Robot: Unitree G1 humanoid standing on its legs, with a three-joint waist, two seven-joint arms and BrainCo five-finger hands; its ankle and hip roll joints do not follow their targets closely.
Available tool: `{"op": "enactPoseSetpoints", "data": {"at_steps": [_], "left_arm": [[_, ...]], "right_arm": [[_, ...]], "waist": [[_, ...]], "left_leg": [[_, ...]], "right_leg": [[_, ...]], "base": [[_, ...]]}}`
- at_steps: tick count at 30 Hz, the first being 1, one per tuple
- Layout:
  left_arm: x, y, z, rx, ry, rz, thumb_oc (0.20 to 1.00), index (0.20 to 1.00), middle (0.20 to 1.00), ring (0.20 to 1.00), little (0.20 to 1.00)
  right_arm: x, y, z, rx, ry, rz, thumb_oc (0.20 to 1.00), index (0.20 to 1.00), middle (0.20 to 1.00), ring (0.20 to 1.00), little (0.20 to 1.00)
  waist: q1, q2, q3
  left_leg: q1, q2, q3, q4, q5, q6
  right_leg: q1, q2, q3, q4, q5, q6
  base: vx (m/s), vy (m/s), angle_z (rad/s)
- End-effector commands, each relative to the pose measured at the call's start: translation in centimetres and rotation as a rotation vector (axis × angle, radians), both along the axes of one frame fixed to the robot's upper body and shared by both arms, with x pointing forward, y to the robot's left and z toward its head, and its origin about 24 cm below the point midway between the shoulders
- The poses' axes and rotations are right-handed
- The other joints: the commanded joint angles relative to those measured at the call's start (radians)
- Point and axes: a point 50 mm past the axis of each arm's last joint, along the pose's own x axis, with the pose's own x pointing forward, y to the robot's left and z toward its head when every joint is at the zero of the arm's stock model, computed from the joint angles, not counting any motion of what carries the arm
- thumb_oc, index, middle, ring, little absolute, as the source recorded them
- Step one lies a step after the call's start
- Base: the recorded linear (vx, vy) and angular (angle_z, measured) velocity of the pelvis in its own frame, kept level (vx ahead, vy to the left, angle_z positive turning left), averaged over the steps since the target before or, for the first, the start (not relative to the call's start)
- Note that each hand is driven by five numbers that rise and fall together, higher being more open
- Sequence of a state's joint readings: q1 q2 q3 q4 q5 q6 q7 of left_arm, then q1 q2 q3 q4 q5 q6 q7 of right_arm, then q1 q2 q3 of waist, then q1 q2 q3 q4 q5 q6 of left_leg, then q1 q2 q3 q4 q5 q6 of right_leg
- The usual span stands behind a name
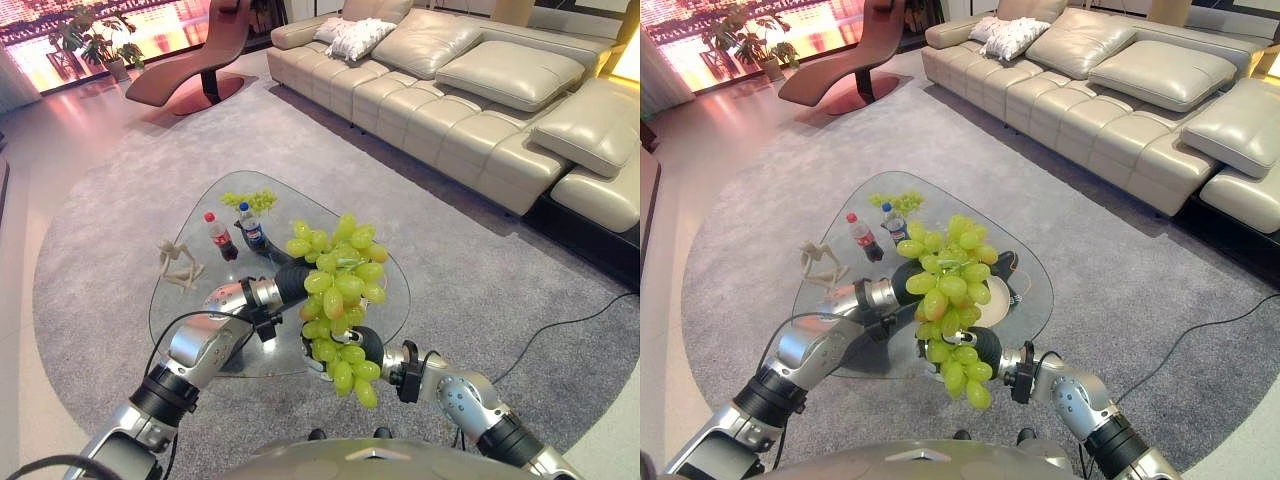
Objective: Pick up fruits into the plate
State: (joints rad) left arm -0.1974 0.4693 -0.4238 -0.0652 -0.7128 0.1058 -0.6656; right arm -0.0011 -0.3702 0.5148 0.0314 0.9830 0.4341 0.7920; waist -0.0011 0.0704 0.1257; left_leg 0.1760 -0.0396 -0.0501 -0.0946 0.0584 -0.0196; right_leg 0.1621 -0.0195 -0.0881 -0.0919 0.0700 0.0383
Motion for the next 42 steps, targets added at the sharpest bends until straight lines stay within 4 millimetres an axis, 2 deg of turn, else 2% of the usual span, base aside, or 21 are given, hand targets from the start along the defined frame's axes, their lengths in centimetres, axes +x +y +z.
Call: {"op": "enactPoseSetpoints", "data": {"at_steps": [1, 5, 8, 16, 19, 21, 24, 28, 30, 31, 33, 34, 38, 40, 42], "left_arm": [[0.6, -0.7, 1.1, -0.071, -0.047, 0.009, 1.0, 1.0, 1.0, 1.0, 1.0], [0.8, 0.2, 0.5, -0.059, -0.018, 0.066, 1.0, 1.0, 1.0, 1.0, 1.0], [0.9, 1.6, -0.2, -0.035, 0.003, 0.138, 1.0, 1.0, 1.0, 1.0, 1.0], [0.6, 7.2, -3.8, 0.096, 0.13, 0.387, 1.0, 1.0, 1.0, 1.0, 1.0], [0.3, 9.1, -5.2, 0.148, 0.179, 0.461, 1.0, 1.0, 1.0, 1.0, 1.0], [0.1, 10.7, -7.0, 0.186, 0.248, 0.53, 1.0, 1.0, 1.0, 1.0, 1.0], [-0.1, 11.9, -8.6, 0.217, 0.308, 0.582, 1.0, 1.0, 1.0, 1.0, 1.0], [-0.1, 13.5, -10.5, 0.3, 0.376, 0.669, 1.0, 1.0, 1.0, 1.0, 1.0], [0.0, 13.6, -10.6, 0.302, 0.378, 0.673, 1.0, 1.0, 1.0, 1.0, 1.0], [0.0, 14.0, -11.1, 0.309, 0.401, 0.702, 1.0, 1.0, 1.0, 1.0, 1.0], [0.0, 14.0, -11.4, 0.307, 0.42, 0.719, 1.0, 1.0, 1.0, 1.0, 1.0], [0.0, 14.0, -11.9, 0.315, 0.43, 0.735, 1.0, 1.0, 1.0, 1.0, 1.0], [-0.1, 14.0, -12.5, 0.351, 0.439, 0.75, 1.0, 1.0, 1.0, 1.0, 1.0], [0.2, 13.9, -12.7, 0.36, 0.446, 0.764, 1.0, 1.0, 1.0, 1.0, 1.0], [0.3, 13.8, -12.8, 0.359, 0.449, 0.765, 1.0, 1.0, 1.0, 1.0, 1.0]], "right_arm": [[1.5, 1.2, 3.4, 0.157, -0.149, -0.062, 0.2, 0.2, 0.2, 0.2, 0.2], [2.1, 0.0, 2.9, 0.046, -0.21, -0.127, 0.2, 0.2, 0.2, 0.2, 0.2], [2.9, -1.9, 2.5, -0.084, -0.268, -0.192, 0.2, 0.2, 0.2, 0.2, 0.2], [4.9, -9.7, 1.4, -0.531, -0.423, -0.315, 0.2, 0.2, 0.2, 0.2, 0.2], [5.6, -12.1, 1.7, -0.679, -0.475, -0.336, 0.2, 0.2, 0.2, 0.2, 0.2], [6.5, -14.3, 2.1, -0.812, -0.511, -0.353, 0.2, 0.2, 0.2, 0.2, 0.2], [7.4, -15.9, 2.3, -0.956, -0.559, -0.362, 0.2, 0.2, 0.2, 0.2, 0.2], [10.0, -18.7, 4.2, -1.299, -0.713, -0.334, 0.2, 0.2, 0.2, 0.2, 0.2], [10.1, -18.9, 4.2, -1.315, -0.716, -0.328, 0.2, 0.2, 0.2, 0.2, 0.2], [11.0, -19.9, 5.1, -1.443, -0.768, -0.318, 0.2, 0.2, 0.2, 0.2, 0.2], [11.6, -20.5, 5.6, -1.529, -0.797, -0.308, 0.2, 0.2, 0.2, 0.2, 0.2], [12.8, -21.5, 6.7, -1.653, -0.841, -0.322, 0.2, 0.2, 0.2, 0.2, 0.2], [14.1, -22.2, 8.2, -1.771, -0.884, -0.36, 0.2, 0.2, 0.2, 0.2, 0.2], [15.4, -22.5, 10.0, -1.863, -0.947, -0.428, 0.2, 0.2, 0.2, 0.2, 0.2], [15.9, -22.6, 10.7, -1.902, -0.976, -0.458, 0.2, 0.2, 0.2, 0.2, 0.2]], "waist": [[0.009, -0.045, -0.006], [0.01, -0.048, -0.006], [0.01, -0.052, 0.001], [0.023, -0.065, 0.034], [0.033, -0.071, 0.054], [0.044, -0.076, 0.079], [0.054, -0.081, 0.103], [0.073, -0.093, 0.173], [0.073, -0.093, 0.177], [0.083, -0.097, 0.206], [0.092, -0.098, 0.224], [0.114, -0.099, 0.264], [0.136, -0.1, 0.301], [0.148, -0.099, 0.333], [0.152, -0.097, 0.346]], "left_leg": [[0.041, -0.005, 0.044, 0.028, -0.168, 0.015], [0.04, -0.003, 0.046, 0.027, -0.167, 0.014], [0.038, -0.001, 0.049, 0.027, -0.163, 0.012], [0.023, 0.008, 0.055, 0.029, -0.154, 0.001], [0.004, 0.009, 0.052, 0.04, -0.151, -0.002], [-0.019, 0.009, 0.047, 0.055, -0.15, -0.006], [-0.044, 0.009, 0.042, 0.071, -0.15, -0.008], [-0.099, 0.01, 0.028, 0.096, -0.146, -0.012], [-0.102, 0.01, 0.027, 0.097, -0.146, -0.012], [-0.127, 0.008, 0.018, 0.109, -0.143, -0.012], [-0.141, 0.006, 0.011, 0.114, -0.142, -0.01], [-0.176, 0.003, -0.009, 0.127, -0.139, -0.007], [-0.215, 0.0, -0.036, 0.138, -0.132, -0.005], [-0.249, -0.005, -0.056, 0.144, -0.126, -0.004], [-0.265, -0.007, -0.063, 0.146, -0.123, -0.004]], "right_leg": [[0.028, -0.063, 0.003, 0.018, -0.098, 0.06], [0.027, -0.065, -0.002, 0.018, -0.097, 0.062], [0.025, -0.065, -0.007, 0.02, -0.096, 0.062], [0.015, -0.07, -0.034, 0.025, -0.094, 0.062], [0.0, -0.073, -0.045, 0.035, -0.095, 0.061], [-0.021, -0.077, -0.056, 0.05, -0.097, 0.061], [-0.043, -0.081, -0.065, 0.066, -0.1, 0.06], [-0.095, -0.08, -0.072, 0.098, -0.105, 0.057], [-0.097, -0.08, -0.072, 0.099, -0.106, 0.057], [-0.118, -0.078, -0.075, 0.111, -0.107, 0.054], [-0.129, -0.077, -0.079, 0.117, -0.108, 0.053], [-0.156, -0.074, -0.087, 0.129, -0.109, 0.05], [-0.184, -0.068, -0.099, 0.138, -0.106, 0.046], [-0.214, -0.065, -0.108, 0.144, -0.104, 0.043], [-0.23, -0.064, -0.111, 0.147, -0.102, 0.042]], "base": [[0.0, 0.033, 0.0], [0.0, 0.008, 0.0], [0.0, 0.0, 0.0], [0.0, 0.007, 0.02], [-0.03, 0.014, 0.13], [-0.06, 0.011, 0.14], [-0.05, 0.003, 0.09], [-0.11, -0.017, 0.17], [-0.06, -0.014, 0.13], [-0.1, -0.027, 0.21], [-0.11, -0.049, 0.15], [-0.12, -0.077, 0.12], [-0.07, -0.071, 0.22], [-0.09, -0.052, 0.18], [-0.08, -0.005, 0.14]]}}
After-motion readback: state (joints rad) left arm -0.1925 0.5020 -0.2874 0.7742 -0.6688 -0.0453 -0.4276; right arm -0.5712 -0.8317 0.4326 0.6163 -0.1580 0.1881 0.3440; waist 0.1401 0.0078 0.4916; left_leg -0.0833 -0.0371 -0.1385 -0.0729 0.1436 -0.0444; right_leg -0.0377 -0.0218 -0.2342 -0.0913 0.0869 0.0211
